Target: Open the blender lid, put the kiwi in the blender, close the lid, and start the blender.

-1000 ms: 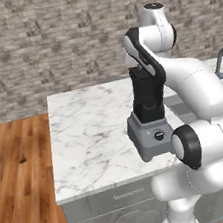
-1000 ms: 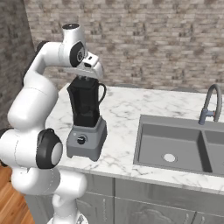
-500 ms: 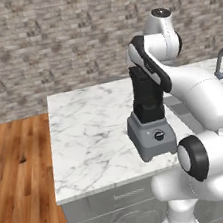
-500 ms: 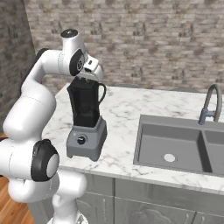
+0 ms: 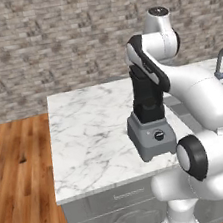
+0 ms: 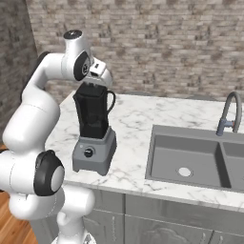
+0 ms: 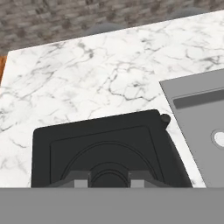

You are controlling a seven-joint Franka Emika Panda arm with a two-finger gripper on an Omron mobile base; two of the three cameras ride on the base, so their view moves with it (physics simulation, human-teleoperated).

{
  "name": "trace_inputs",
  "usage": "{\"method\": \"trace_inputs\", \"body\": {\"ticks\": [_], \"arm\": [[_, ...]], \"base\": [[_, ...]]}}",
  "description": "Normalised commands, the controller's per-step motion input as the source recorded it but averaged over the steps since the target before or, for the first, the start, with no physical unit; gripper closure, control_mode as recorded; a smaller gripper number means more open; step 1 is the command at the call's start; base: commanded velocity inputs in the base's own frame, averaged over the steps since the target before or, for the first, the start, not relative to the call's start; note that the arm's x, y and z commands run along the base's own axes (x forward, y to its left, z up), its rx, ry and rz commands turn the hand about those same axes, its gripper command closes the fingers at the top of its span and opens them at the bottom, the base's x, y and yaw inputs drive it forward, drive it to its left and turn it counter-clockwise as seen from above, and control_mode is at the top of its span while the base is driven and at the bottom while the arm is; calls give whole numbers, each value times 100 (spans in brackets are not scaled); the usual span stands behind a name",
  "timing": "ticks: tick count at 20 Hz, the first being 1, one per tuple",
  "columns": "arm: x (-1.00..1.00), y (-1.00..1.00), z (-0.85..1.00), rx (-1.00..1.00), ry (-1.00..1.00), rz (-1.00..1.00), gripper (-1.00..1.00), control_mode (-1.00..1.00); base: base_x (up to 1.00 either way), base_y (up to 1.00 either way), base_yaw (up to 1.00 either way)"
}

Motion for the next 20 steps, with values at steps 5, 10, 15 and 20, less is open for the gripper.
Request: {"method": "trace_inputs", "body": {"ticks": [5, 10, 15, 20], "arm": [[5, 0, -18, -2, 5, 0, 100, -100], [0, 0, -46, 0, 1, 0, 100, -100], [0, 0, -46, -1, 0, 0, 100, -100], [0, 0, -59, -4, 1, 0, 100, -100]], "base": [[0, 0, 0], [0, 0, 0], [0, 0, 0], [0, 0, 0]]}}
